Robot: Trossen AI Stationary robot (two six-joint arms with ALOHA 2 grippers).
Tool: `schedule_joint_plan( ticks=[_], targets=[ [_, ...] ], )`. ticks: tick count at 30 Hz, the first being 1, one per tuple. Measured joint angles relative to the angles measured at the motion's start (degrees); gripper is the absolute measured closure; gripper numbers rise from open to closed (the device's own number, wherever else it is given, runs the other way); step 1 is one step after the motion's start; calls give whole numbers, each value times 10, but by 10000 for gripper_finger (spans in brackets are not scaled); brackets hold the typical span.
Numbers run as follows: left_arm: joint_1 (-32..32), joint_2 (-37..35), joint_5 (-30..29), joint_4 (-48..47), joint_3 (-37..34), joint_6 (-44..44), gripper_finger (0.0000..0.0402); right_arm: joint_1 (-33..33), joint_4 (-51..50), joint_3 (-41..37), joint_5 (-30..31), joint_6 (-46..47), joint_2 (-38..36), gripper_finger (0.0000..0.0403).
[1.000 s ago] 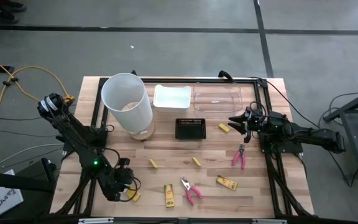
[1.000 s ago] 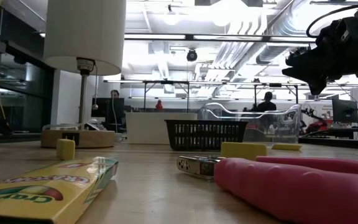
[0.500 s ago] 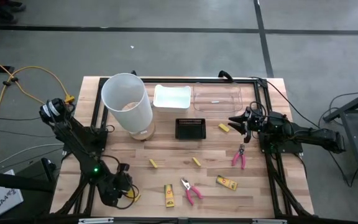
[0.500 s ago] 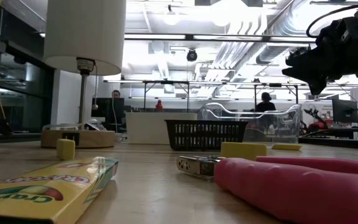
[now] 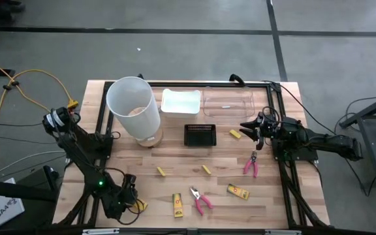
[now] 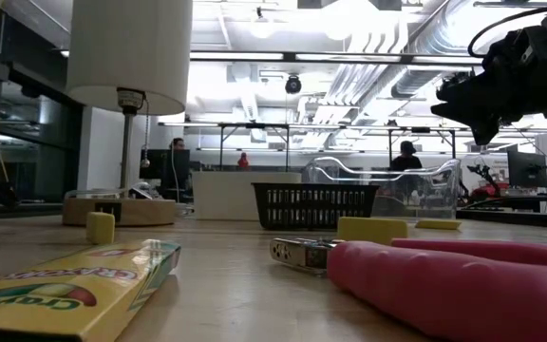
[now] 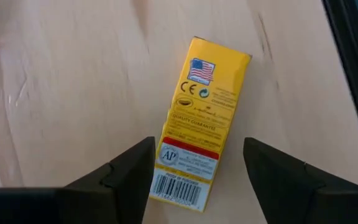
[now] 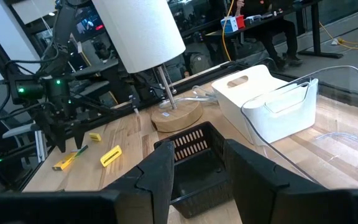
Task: Pick & Place School Supplies
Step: Put the yellow crayon box into the white bin
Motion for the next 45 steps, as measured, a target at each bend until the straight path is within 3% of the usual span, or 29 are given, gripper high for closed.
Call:
schedule_joint_plan(
  ticks=[38,45],
  targets=[
    [-9,45,-21,7,1,-4,163,0,3,0,0,0,1,270],
    [-9,45,-20,8,1,-8,186,0,3,0,0,0,1,270]
  ],
)
